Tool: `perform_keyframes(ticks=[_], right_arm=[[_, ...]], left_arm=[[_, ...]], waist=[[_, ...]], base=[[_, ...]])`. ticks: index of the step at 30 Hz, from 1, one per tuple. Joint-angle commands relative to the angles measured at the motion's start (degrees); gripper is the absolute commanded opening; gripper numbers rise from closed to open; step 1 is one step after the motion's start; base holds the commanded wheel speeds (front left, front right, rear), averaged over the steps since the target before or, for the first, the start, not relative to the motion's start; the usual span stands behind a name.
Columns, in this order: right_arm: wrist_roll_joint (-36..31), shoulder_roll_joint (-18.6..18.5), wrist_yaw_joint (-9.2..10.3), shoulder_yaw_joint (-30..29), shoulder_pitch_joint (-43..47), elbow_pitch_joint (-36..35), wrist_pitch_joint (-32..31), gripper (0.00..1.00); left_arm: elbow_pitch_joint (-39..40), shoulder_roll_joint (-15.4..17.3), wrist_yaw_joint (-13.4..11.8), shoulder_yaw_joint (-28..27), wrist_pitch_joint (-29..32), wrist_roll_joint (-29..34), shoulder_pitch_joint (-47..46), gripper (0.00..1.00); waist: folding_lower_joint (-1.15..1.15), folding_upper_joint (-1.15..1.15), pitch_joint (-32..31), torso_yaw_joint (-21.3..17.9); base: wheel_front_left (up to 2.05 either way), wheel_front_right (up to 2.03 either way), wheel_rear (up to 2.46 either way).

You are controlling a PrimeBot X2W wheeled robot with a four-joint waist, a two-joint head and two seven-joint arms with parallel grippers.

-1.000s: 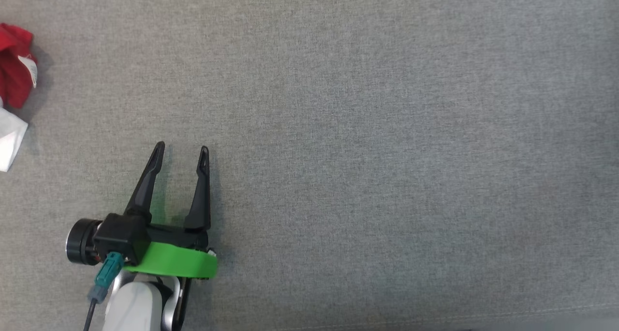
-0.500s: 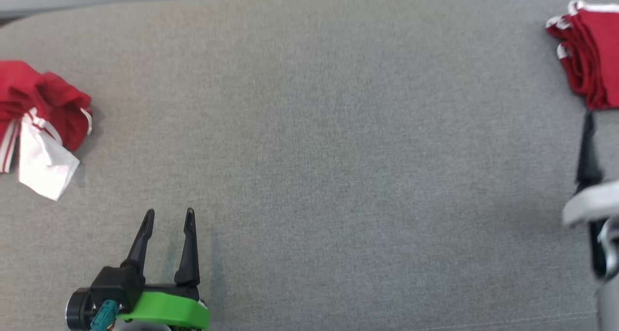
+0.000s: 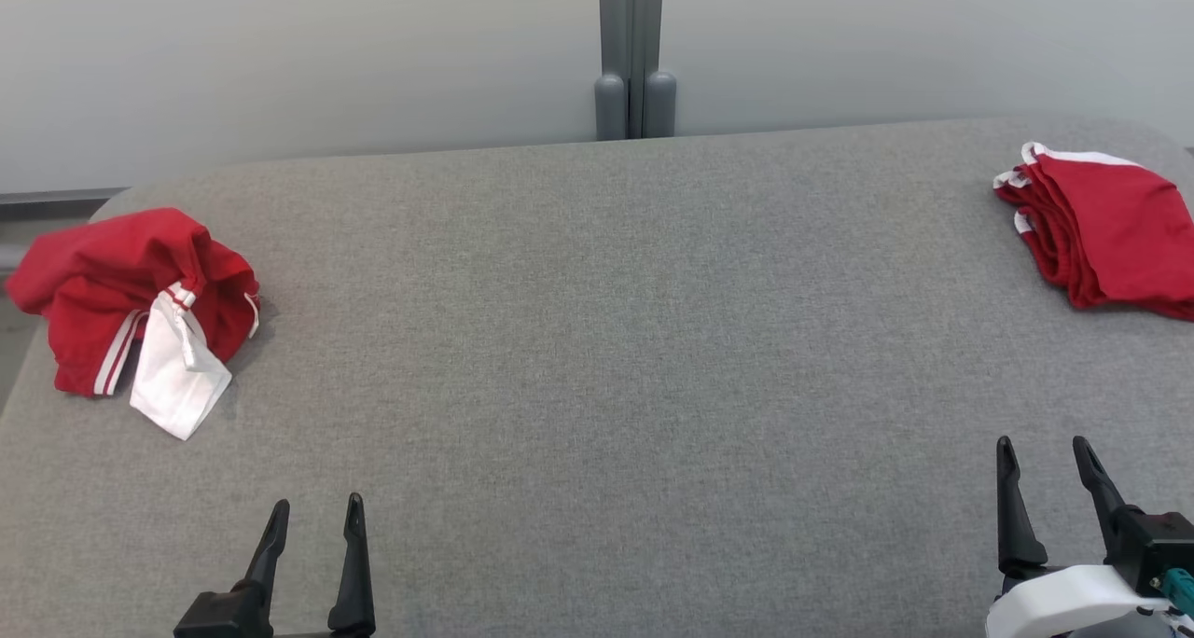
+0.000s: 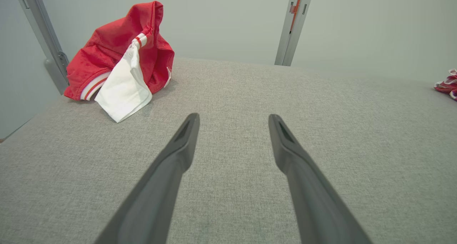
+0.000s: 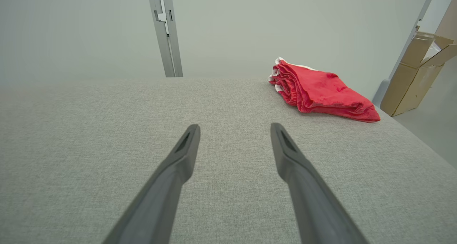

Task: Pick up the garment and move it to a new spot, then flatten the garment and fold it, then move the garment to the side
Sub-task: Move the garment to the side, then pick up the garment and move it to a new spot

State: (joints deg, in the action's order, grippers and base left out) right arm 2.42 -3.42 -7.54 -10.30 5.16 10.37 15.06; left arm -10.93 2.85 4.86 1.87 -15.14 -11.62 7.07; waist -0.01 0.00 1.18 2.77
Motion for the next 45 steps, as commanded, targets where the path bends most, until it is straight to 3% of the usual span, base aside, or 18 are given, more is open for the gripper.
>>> perform_keyframes(ticks=[1, 19, 27, 34, 39, 45], right_arm=[[0.2, 0.2, 0.10, -0.1, 1.0, -0.1, 0.1, 1.00], [0.0, 0.5, 0.10, 1.0, 0.8, -0.4, 0.2, 1.00], [1.1, 0.5, 0.10, 2.8, 1.4, -0.5, 0.2, 1.00], [2.3, 0.5, 0.10, 8.3, -1.2, 0.4, 0.2, 1.00], [2.1, 0.4, 0.10, 11.0, -3.2, 0.6, 0.2, 1.00], [0.5, 0.4, 0.10, 11.6, -6.2, -1.1, 0.2, 1.00]], left_arm=[[-0.1, 0.1, 0.1, -0.2, 0.0, -0.1, 0.6, 1.00], [0.1, 0.1, 0.3, 0.6, 0.0, 0.1, -0.9, 1.00], [0.4, 0.1, 0.3, 0.9, 0.0, 0.6, -0.5, 1.00], [0.9, 0.1, 0.1, -0.9, 0.0, 0.4, 1.6, 1.00], [2.0, 0.1, 0.1, -1.9, 0.0, -0.5, 1.7, 1.00], [2.7, 0.1, 0.3, -1.0, 0.0, -2.7, -4.6, 1.00]], waist=[[0.01, 0.00, -2.2, 0.9], [0.01, 0.00, -2.2, 2.7], [0.01, 0.00, -2.5, 11.5], [0.01, 0.00, -2.1, 18.4], [0.01, 0.00, -0.2, 18.5], [0.01, 0.00, 6.3, 15.3]], base=[[0.00, 0.00, 0.00], [0.00, 0.00, 0.00], [0.00, 0.00, 0.00], [0.00, 0.00, 0.00], [0.00, 0.00, 0.00], [0.00, 0.00, 0.00]])
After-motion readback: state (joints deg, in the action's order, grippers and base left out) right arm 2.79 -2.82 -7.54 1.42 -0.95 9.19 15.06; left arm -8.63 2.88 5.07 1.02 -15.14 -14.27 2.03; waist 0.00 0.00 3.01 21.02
